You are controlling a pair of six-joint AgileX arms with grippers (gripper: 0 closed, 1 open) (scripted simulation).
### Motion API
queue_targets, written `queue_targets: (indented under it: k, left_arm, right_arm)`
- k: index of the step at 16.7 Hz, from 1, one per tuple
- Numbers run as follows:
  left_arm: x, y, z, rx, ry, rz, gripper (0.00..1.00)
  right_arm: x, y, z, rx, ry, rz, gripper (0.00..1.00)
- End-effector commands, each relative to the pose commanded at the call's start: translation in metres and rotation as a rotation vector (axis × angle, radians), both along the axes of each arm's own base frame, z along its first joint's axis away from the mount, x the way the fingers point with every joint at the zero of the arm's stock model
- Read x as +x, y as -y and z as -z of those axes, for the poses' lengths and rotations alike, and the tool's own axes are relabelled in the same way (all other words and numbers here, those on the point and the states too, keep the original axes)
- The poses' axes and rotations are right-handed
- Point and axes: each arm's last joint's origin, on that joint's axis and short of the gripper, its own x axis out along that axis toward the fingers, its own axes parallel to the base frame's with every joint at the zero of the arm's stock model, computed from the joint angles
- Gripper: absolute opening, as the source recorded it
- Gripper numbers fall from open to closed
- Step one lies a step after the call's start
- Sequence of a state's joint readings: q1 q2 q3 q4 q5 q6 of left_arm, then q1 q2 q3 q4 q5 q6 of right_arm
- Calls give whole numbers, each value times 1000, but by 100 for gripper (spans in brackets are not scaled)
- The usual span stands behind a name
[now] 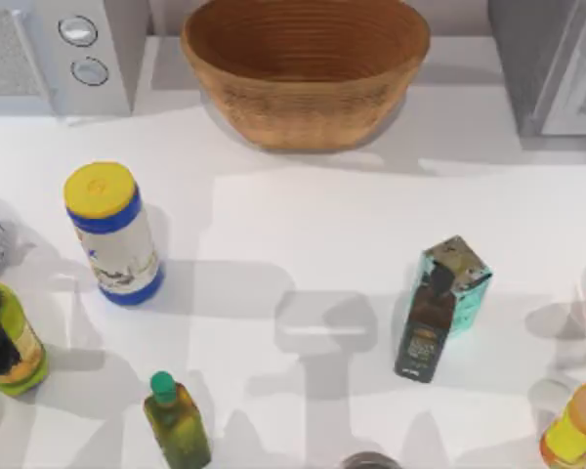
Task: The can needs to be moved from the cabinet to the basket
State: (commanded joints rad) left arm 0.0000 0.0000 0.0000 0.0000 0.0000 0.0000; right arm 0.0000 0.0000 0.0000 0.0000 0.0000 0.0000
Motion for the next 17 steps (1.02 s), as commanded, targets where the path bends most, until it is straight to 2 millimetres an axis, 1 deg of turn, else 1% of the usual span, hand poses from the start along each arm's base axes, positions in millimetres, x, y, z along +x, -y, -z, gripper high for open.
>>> queue_targets:
  k: [2,4,5,7,9,12,14,17]
  left_arm:
    - [0,0,0,0,0,0,100]
    - [0,0,0,0,0,0,100]
    - [0,0,0,0,0,0,100]
    - [0,0,0,0,0,0,100]
    - [0,0,0,0,0,0,100]
    - [0,0,0,0,0,0,100]
    - [0,0,0,0,0,0,100]
    - [0,0,0,0,0,0,100]
  right_arm:
    - [0,0,0,0,0,0,100]
    - [0,-1,-8,0,0,-2,100]
    - [0,-1,-16,1,-2,-4,100]
    - [0,-2,-41,0,-5,-6,100]
    - [3,-4,-74,0,-10,-6,100]
    - [15,-7,-134,-2,-17,-4,100]
    - [29,-10,-177,-3,-20,-1,100]
    - [58,-17,-238,-5,-24,3,100]
